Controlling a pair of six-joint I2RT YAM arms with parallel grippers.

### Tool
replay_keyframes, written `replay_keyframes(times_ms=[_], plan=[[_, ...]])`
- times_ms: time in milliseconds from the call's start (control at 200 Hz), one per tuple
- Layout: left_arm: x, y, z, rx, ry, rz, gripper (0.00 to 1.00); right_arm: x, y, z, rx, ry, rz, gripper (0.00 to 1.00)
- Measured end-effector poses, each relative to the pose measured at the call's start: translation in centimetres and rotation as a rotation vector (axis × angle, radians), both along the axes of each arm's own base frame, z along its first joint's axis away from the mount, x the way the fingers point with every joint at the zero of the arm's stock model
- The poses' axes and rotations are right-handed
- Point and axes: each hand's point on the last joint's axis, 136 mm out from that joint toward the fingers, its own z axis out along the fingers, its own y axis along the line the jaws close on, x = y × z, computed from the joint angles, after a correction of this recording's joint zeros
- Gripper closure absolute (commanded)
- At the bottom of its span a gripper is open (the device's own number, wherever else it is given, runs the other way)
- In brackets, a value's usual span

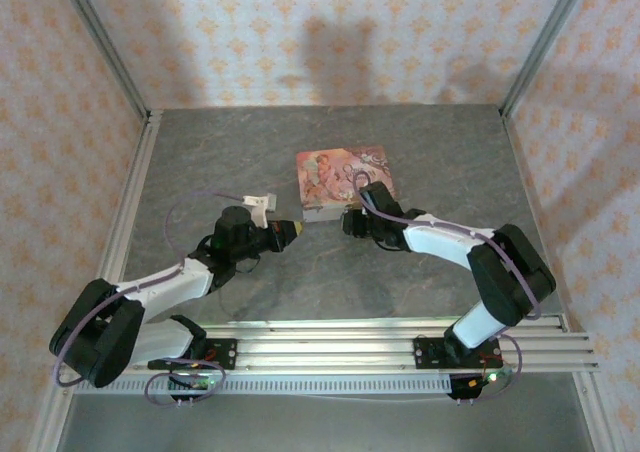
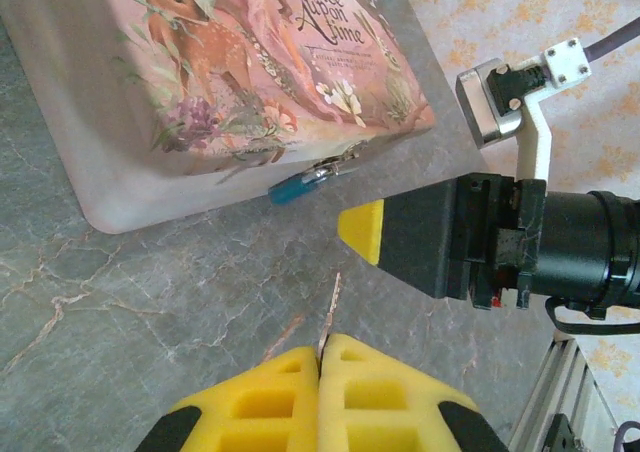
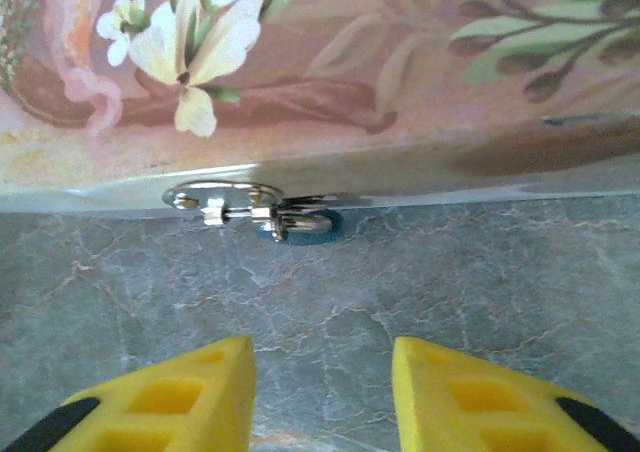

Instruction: Unlock the padlock with the key

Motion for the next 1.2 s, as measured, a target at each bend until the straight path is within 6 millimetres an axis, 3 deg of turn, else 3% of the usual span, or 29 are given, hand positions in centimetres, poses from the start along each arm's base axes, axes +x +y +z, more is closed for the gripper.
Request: replay_keyframes(times_ms=[200, 515, 881, 1201], plan=[[-0.2, 0.3, 0.0, 0.017, -0.010, 0.004, 1.00, 0.6, -0.6, 0.0, -0.070, -0.020, -0.015, 0.52], [-0.7, 0.8, -0.7, 0.035, 0.014, 0.012, 1.00, 1.7, 1.5, 0.5, -0.152, -0.074, 0.045, 0.50], [-0.9, 1.0, -0.6, 0.051, 0.004, 0.011, 1.00, 2.7, 1.7, -1.4, -0.246, -0.036, 0.042, 0.50], [-1.2, 1.2, -1.2, 0.067, 0.017, 0.010, 1.00, 3.4, 1.8, -1.7, -0.277, -0.034, 0.037, 0.51]])
